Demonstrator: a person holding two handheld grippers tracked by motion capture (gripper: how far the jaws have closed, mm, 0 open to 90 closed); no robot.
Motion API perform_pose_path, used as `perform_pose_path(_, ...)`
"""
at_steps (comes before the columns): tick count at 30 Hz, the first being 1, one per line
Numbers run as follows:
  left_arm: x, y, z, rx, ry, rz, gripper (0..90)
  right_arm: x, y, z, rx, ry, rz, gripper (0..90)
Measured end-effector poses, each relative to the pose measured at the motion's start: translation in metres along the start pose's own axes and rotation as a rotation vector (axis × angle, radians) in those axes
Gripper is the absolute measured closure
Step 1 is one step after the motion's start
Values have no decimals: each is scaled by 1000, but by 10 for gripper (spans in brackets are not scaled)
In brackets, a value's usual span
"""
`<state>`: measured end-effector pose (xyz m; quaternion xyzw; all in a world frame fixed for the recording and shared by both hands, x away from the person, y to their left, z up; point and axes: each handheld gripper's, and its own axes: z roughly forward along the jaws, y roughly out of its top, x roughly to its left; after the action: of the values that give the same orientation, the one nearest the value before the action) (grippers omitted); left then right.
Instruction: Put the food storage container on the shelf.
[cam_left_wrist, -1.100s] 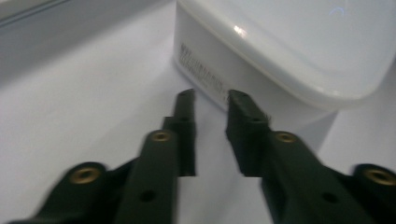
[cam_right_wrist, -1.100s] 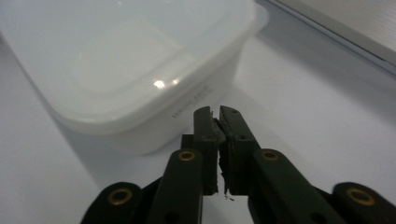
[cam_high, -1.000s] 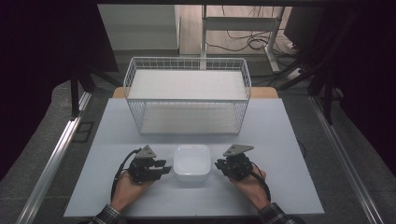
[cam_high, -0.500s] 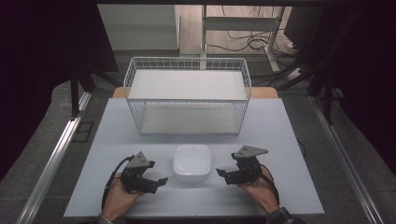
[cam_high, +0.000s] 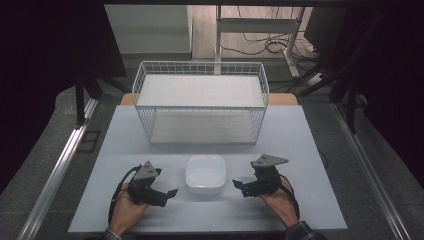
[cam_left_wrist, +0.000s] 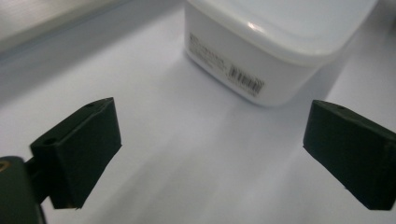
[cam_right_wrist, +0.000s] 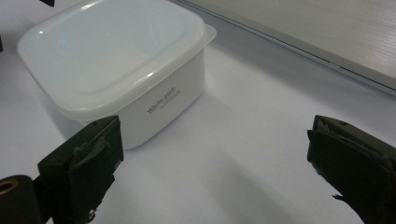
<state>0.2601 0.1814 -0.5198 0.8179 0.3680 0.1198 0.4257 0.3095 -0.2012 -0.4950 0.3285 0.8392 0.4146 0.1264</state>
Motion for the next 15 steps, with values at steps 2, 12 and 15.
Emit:
perform_pose_path(2,1,1,-1,-17,3,-12,33,0,1,-1,-14,4,5,34)
perform_pose_path(12,0,18,2,-12,-30,-27,50,3,12,-1,-47,30,-12,21)
perform_pose_path(15,-2,25,4,-9,-37,-19,58,6,18,1,-54,39,-16,21)
